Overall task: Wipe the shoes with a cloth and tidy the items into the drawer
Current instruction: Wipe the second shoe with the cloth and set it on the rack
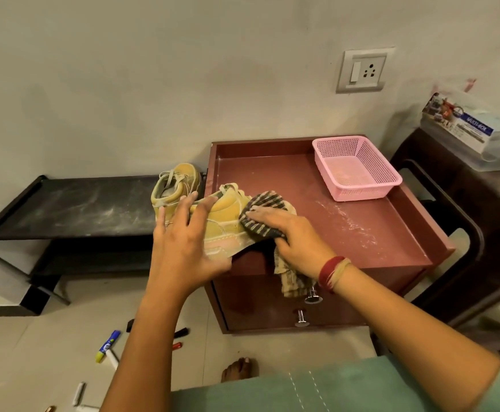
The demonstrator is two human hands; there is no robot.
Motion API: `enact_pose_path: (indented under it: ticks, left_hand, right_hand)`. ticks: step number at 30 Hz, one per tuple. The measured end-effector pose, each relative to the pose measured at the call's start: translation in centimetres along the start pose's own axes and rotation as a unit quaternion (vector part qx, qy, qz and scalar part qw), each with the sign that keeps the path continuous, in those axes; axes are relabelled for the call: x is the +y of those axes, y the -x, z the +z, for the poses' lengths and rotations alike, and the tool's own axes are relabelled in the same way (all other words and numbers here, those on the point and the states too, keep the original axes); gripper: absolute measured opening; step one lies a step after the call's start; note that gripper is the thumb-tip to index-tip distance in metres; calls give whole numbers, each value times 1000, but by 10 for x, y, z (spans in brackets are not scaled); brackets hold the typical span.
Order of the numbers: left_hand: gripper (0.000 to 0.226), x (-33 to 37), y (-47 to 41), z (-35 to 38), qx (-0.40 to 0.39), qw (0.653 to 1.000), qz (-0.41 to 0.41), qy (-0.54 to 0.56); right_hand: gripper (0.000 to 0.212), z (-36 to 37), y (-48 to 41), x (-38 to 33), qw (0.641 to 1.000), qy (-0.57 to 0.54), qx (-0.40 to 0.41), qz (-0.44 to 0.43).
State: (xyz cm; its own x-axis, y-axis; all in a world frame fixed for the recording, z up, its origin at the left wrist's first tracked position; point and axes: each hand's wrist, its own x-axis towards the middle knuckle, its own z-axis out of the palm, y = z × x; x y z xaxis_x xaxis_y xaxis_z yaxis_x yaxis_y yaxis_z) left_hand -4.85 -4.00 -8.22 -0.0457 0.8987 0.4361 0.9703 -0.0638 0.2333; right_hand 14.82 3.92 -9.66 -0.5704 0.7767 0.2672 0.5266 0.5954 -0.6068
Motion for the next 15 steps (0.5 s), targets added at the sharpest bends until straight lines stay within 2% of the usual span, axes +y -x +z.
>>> enact_pose_path:
  ticks: [3,8,11,13,15]
  left_hand:
    - [99,0,-1,1,-6,1000,-2,-2]
    - [98,0,-2,2,-5,1000,-4,-3]
    - [99,1,-2,3,-7,1000,-8,-1]
    - [100,1,-2,3,-9,1000,-8,-3]
    - [100,0,-2,3,-5,1000,-8,0]
  right_hand:
    - [67,-9,-7,12,995,19,64,76]
    - [73,2,0,5,1000,21,7,8]
    - [66,-4,-5,13,992,25,79,94]
    - [67,-1,-3,9,995,28,59,75]
    - [71,7,1,3,1000,18,17,17]
